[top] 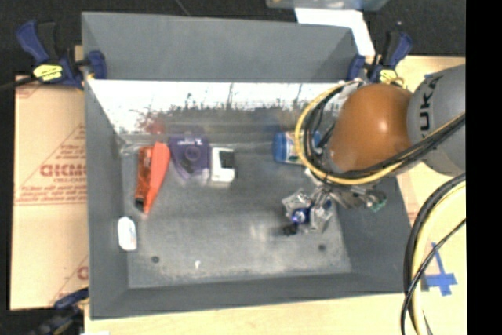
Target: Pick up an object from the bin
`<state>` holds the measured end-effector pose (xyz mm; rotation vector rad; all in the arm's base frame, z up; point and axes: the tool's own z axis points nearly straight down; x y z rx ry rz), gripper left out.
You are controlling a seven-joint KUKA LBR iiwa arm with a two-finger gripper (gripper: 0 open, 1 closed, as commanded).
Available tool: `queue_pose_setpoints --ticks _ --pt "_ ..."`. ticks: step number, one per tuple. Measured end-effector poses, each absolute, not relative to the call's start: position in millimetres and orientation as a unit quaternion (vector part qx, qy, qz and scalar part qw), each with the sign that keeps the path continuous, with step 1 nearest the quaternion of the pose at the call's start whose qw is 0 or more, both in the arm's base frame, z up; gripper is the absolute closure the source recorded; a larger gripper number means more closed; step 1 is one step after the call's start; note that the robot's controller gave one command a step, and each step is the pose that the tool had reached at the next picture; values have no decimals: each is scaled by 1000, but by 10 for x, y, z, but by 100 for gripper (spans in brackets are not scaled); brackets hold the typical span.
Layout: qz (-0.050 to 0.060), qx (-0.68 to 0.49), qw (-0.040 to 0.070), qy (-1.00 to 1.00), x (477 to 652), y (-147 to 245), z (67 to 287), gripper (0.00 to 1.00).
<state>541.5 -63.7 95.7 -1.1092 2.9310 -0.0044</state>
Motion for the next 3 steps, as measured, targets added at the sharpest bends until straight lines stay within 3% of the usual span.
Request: queue_pose_setpoints --ticks 3 --pt "-1 -352 4 936 5417 -640 1739 100"
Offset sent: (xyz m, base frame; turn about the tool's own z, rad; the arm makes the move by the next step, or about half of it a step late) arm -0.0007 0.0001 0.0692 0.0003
